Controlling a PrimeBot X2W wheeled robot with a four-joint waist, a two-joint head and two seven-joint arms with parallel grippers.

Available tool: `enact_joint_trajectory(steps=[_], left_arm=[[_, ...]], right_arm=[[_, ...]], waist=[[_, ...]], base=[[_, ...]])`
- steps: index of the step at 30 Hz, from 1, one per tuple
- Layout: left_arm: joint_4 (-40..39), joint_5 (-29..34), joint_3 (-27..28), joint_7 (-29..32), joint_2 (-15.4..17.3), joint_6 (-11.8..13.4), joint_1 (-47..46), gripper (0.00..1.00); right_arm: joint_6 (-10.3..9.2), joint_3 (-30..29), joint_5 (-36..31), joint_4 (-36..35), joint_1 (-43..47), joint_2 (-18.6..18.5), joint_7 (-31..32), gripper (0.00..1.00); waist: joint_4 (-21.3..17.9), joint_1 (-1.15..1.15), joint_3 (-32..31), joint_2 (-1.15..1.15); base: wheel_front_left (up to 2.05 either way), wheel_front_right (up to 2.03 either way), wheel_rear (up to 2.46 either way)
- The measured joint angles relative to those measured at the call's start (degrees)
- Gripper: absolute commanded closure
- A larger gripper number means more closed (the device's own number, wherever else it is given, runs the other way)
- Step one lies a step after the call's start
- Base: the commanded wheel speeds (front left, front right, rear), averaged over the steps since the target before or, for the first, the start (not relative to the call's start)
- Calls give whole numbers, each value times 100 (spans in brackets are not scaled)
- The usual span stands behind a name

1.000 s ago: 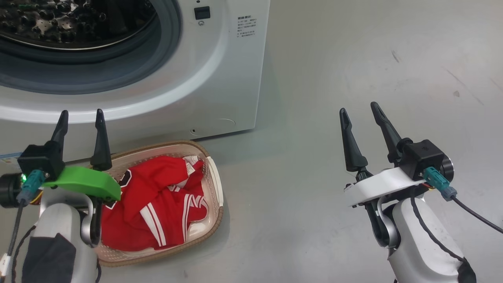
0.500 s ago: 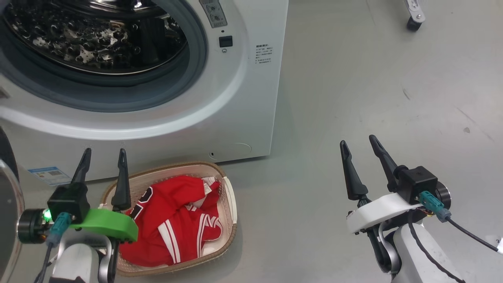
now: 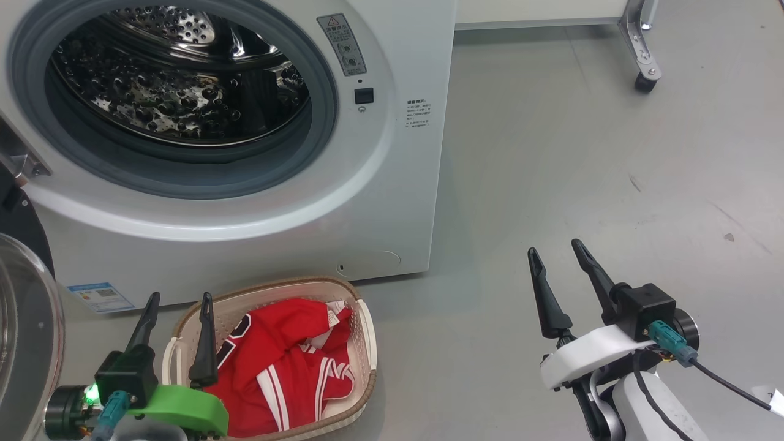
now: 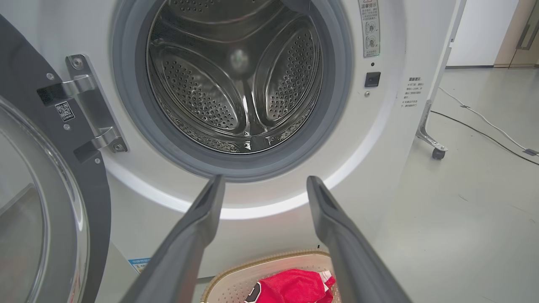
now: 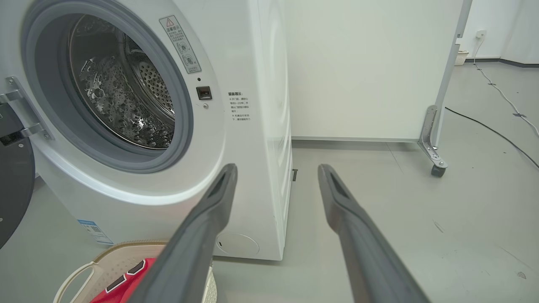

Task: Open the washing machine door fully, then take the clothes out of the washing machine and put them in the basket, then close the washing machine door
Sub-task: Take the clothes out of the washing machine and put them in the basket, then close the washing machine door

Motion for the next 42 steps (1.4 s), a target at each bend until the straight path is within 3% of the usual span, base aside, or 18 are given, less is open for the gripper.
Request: enact_joint_trajectory(steps=[42], left_arm=[[-1065,48,-193,612,-4,212,687,0]], right_arm=[[0,-31,0,-47,62,3,0,0]], waist=[[-2,0,-111,0]], base=[[-1,3,-2]])
